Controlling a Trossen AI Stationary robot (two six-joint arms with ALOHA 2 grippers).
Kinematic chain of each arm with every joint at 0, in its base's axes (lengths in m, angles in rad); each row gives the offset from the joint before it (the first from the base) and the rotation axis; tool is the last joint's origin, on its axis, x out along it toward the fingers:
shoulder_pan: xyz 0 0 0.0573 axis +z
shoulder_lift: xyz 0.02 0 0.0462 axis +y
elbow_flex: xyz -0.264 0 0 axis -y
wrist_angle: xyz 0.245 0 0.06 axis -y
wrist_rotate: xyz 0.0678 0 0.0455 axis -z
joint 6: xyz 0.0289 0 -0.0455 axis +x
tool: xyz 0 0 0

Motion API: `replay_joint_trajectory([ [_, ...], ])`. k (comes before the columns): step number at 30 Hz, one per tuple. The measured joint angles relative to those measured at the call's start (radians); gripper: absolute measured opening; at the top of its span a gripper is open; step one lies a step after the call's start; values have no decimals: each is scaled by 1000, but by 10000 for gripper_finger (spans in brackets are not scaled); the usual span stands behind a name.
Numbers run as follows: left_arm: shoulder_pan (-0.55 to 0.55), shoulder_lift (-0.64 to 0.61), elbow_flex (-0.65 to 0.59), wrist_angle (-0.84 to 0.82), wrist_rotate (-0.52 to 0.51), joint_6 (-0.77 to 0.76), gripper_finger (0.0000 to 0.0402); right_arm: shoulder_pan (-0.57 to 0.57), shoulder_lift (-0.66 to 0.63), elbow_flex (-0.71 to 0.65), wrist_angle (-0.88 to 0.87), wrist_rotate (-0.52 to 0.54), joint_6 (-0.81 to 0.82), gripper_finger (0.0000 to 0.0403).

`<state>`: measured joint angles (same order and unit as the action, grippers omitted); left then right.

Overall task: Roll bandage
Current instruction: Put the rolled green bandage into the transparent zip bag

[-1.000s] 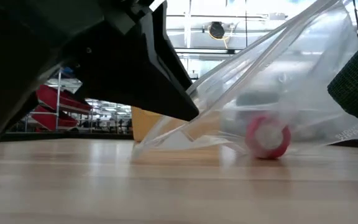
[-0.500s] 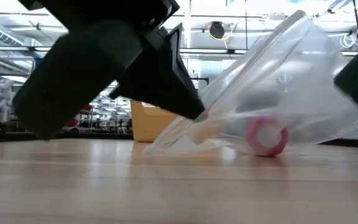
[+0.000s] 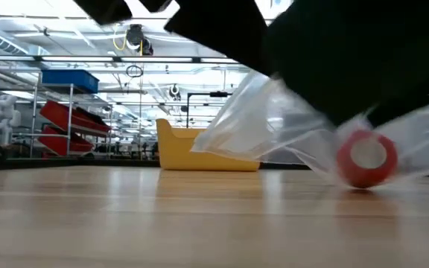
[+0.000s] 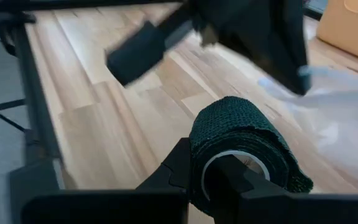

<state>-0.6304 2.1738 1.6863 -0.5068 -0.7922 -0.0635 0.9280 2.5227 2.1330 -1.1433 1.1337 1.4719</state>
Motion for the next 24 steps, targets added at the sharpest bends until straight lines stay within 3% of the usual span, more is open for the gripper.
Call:
replay_joint_trajectory([
  [7, 1, 0, 37, -112, 3, -8, 0, -6, 7, 0, -48, 31, 0, 22],
  [14, 6, 0, 39, -114, 3, -8, 0, 0, 1, 15, -110, 120, -14, 22],
  [24, 10, 0, 39, -138, -22, -9, 0, -2, 2, 48, -113, 134, -56, 22],
])
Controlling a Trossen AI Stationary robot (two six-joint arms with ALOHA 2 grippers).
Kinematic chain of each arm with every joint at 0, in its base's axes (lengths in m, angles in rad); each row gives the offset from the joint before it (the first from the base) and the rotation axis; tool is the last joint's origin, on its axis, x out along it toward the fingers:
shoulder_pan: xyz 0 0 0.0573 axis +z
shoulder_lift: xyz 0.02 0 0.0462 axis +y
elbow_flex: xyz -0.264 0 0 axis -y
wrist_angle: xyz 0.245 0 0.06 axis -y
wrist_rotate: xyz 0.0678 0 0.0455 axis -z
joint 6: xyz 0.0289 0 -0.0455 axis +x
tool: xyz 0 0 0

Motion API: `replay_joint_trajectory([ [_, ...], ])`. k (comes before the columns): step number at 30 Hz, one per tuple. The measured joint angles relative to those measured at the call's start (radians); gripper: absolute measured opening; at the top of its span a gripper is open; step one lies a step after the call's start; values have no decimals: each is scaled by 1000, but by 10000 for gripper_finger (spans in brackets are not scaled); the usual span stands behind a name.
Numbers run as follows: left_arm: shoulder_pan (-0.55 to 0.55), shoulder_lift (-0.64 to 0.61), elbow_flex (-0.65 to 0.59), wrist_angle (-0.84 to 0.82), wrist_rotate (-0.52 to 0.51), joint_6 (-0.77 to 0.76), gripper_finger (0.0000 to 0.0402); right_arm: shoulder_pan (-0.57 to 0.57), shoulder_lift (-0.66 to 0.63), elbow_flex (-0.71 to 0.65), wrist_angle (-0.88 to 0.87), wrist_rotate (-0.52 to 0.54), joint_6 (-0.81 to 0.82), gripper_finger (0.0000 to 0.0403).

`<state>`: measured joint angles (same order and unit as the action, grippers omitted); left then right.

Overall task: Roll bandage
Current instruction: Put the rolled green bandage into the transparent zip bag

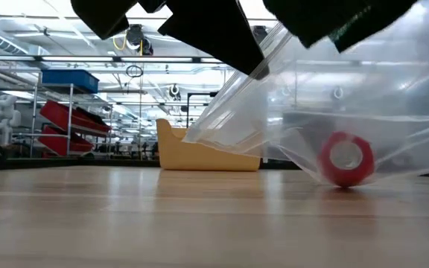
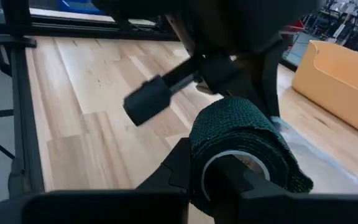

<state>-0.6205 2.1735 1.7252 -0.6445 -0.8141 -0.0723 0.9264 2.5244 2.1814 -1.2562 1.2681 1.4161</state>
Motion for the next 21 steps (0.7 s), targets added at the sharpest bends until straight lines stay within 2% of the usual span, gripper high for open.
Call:
replay_joint_trajectory([
  [4, 0, 0, 0, -1, -1, 0, 0, 0, 0, 40, 0, 55, -47, 22],
  [8, 0, 0, 0, -2, -1, 0, 0, -7, 0, 53, -9, 56, -51, 22],
  [12, -8, 0, 0, -2, -2, -1, 0, -15, 0, 54, -42, -17, -21, 22],
  [18, -18, -1, 0, -56, -2, -18, 0, -16, 0, 54, -185, -124, 155, 22],
  [21, -18, -7, -1, -80, -2, -53, 0, -16, 0, 54, -216, -154, 186, 22],
])
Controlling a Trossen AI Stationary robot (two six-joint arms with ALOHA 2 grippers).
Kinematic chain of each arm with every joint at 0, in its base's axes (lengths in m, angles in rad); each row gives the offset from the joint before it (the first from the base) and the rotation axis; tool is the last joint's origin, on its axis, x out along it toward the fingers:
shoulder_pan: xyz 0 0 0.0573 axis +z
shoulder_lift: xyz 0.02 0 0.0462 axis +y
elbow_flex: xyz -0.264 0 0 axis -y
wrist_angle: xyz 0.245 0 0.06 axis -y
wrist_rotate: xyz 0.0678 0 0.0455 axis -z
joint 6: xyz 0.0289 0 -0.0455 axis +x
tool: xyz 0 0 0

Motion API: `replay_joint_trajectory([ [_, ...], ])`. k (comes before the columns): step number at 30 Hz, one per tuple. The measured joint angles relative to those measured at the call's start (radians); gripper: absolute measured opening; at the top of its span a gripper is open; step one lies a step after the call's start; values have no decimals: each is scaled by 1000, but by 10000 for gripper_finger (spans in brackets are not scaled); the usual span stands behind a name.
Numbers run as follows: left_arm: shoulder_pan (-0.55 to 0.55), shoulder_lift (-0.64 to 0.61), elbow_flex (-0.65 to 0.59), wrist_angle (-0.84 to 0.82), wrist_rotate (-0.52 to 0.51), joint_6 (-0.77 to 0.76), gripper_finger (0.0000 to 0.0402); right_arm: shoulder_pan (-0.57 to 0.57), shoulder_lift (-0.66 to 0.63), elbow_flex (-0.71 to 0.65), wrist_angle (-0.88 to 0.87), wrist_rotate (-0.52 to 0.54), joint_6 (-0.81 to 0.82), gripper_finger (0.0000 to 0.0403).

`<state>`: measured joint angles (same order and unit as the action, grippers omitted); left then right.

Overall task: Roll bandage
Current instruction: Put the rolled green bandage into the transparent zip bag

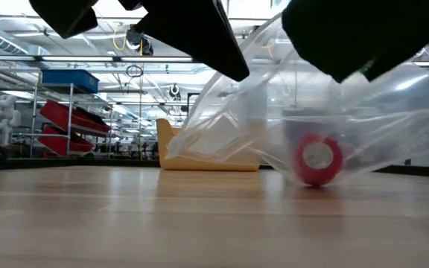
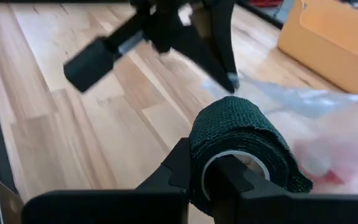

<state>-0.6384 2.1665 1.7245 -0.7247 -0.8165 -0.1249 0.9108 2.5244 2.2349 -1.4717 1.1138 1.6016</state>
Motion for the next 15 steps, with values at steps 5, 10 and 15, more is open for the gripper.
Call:
replay_joint_trajectory([
  [5, -6, -13, 0, -12, -3, -1, 0, 0, 0, 0, -4, -45, 11, 22],
  [10, -4, -19, 0, -13, -12, -26, 0, 2, 0, 0, 66, 21, -23, 22],
  [15, 0, -18, 0, -16, -13, -27, 0, 6, 0, 0, 148, 108, -107, 22],
])
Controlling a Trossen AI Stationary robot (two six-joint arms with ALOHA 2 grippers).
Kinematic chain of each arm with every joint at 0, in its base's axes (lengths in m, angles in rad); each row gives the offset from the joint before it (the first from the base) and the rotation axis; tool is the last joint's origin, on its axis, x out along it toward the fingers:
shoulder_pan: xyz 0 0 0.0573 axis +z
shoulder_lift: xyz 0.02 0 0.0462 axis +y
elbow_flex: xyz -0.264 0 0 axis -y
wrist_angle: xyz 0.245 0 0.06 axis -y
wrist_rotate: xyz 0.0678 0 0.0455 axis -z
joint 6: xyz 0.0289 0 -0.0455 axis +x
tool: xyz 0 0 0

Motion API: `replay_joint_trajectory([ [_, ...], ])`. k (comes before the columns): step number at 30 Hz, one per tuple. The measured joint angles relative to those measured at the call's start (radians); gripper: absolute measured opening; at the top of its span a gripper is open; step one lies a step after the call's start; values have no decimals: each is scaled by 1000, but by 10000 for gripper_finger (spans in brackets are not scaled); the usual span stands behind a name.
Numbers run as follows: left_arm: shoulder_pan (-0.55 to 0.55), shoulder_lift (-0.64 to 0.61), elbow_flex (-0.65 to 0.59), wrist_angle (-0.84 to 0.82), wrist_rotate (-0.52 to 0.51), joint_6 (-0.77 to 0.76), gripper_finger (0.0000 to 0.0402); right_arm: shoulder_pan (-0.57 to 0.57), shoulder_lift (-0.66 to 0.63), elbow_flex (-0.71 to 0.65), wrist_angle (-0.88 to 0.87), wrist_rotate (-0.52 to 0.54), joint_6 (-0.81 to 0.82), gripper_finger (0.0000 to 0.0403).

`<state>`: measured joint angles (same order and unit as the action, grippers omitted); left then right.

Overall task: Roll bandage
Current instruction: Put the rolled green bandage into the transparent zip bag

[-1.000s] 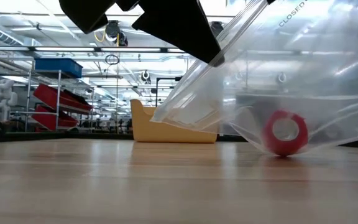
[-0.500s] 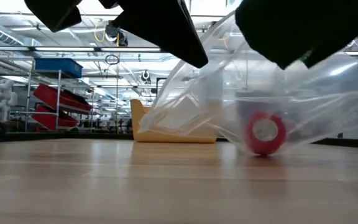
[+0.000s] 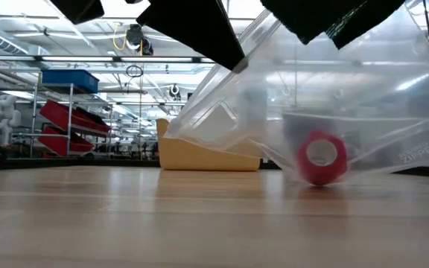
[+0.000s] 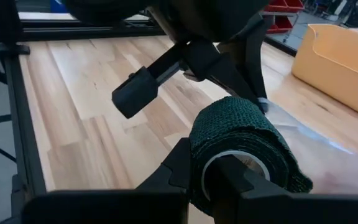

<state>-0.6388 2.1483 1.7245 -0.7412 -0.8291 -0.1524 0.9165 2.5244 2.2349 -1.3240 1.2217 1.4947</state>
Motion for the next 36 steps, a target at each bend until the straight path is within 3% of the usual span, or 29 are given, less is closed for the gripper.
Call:
replay_joint_trajectory([
  [15, -5, -11, 0, -42, -14, -6, 0, -7, 0, 0, 15, 4, -53, 24],
  [27, -5, -20, 0, -54, -17, -27, 0, -10, 0, 0, 13, 5, -127, 73],
  [36, -5, -20, 0, -54, -17, -27, 0, -28, 0, 0, 12, 5, -157, 35],
])
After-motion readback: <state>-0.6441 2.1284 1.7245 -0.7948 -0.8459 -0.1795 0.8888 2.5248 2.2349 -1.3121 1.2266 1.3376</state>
